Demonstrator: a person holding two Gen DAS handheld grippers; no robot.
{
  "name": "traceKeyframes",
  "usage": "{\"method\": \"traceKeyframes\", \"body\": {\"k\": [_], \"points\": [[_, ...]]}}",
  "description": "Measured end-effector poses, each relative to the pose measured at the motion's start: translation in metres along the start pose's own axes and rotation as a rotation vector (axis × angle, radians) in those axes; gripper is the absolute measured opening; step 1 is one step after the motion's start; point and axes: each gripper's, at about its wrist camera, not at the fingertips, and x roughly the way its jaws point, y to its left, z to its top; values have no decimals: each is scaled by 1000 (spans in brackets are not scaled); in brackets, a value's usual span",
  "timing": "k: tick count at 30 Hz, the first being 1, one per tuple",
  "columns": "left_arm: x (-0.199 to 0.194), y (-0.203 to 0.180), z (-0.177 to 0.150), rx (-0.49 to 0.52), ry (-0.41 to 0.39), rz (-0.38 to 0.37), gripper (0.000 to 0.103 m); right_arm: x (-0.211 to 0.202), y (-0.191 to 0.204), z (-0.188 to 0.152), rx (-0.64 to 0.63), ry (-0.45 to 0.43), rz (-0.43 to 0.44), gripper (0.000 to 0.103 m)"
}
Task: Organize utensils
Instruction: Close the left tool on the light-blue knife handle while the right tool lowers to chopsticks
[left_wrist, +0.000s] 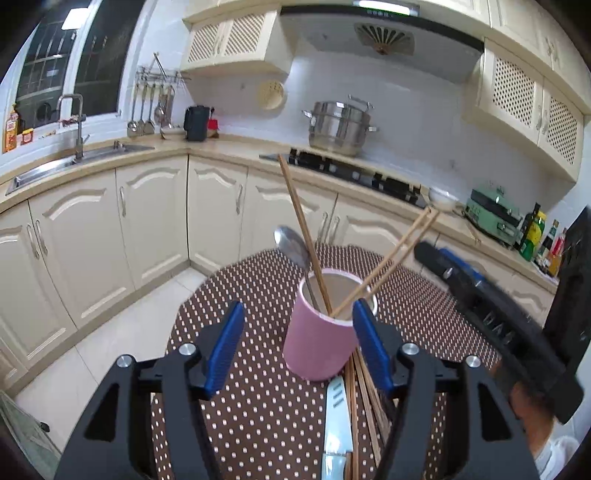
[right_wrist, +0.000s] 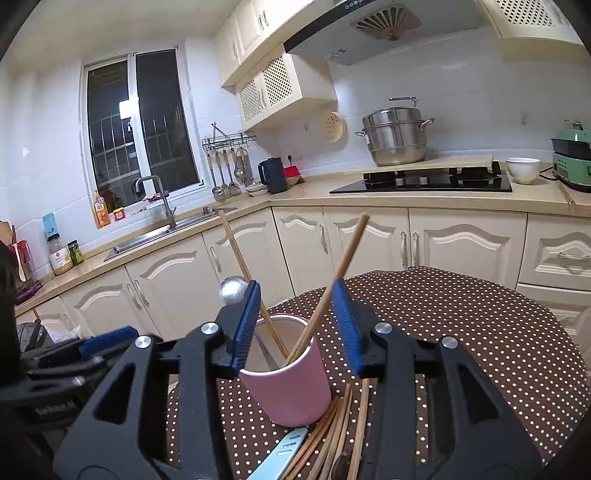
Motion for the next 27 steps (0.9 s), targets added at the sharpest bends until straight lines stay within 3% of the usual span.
{"method": "traceKeyframes", "body": {"k": [2, 7, 11, 16, 21, 26, 27], "points": [[4, 0, -3, 2, 47, -14, 62, -8, -3, 1, 1, -3, -7, 47], [32, -3, -20, 15, 272, -22, 62, -22, -16, -4, -1, 15, -40, 51], [53, -11, -37, 47, 412, -42, 62, -24, -33, -18, 12, 98, -64, 55], [80, -21, -61, 29, 597, -140, 62, -14, -52, -41, 37, 264, -83, 56], [93, -20, -74, -4, 638, -110, 62, -14, -63, -60, 51, 361, -89, 56], [99, -23, -78, 5, 639, -83, 62, -18, -71, -71, 67, 392, -88, 56], [98, -23, -78, 3, 636, -77, 57, -19, -73, -72, 71, 396, -86, 56]]}}
